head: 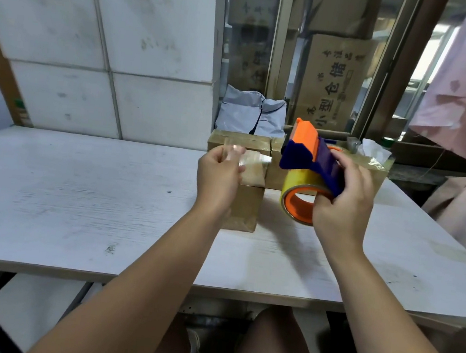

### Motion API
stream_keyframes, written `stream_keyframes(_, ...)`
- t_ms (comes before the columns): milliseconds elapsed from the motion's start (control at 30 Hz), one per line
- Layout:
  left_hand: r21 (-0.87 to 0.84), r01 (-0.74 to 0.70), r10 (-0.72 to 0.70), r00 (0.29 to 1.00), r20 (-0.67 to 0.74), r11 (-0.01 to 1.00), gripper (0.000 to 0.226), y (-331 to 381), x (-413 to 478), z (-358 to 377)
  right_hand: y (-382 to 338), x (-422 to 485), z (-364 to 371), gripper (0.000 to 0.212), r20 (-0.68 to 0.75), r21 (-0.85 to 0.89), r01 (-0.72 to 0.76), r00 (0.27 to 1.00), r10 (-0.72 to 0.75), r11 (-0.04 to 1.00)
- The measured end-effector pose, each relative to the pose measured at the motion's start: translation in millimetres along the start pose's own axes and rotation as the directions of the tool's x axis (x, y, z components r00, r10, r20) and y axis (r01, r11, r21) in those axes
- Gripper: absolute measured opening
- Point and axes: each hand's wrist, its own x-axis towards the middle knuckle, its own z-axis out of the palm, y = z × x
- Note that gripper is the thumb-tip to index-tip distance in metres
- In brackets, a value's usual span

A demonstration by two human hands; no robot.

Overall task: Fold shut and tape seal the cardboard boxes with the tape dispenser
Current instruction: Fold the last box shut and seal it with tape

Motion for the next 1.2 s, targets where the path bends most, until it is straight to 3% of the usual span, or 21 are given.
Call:
stream_keyframes(300,-0.127,0.034,-0.035,0.999,-0.005,0.991,0.013,4.2,5.2,-35.6,-1.9,15.5,-0.6,0.068,0.041,-0.08,0.063,0.997,-0.059,0.995)
stream_keyframes(500,0.105,-0.063,0.07,0.995,-0.066,0.992,0.013,0.8,1.5,-52.8,0.5,22.3,0.3,0.07,0.117,-0.101,0.125,0.987,-0.113,0.987)
stream_keyframes(633,0.312,-0.127,0.152,0.987,-0.057,0.941,0.013,-5.6,2.6,-57.1,2.8,24.0,0.7,0.073,0.151,-0.107,0.127,0.982,-0.111,0.986)
stream_keyframes(733,0.359,-0.145,0.173,0.984,-0.045,0.922,0.016,-7.5,1.1,-56.3,5.3,24.3,0.3,0.074,0.17,-0.107,0.136,0.978,-0.117,0.985)
stream_keyframes(933,0.367,-0.174,0.221,0.971,-0.089,0.914,0.02,-11.6,2.0,-52.1,15.5,24.2,0.6,0.074,0.178,-0.115,0.139,0.977,-0.117,0.984)
stream_keyframes(1200,0.214,-0.037,0.062,0.992,-0.114,0.976,0.021,-15.9,5.0,-50.7,31.1,23.8,-2.7,0.074,0.198,-0.099,0.088,0.978,-0.067,0.991)
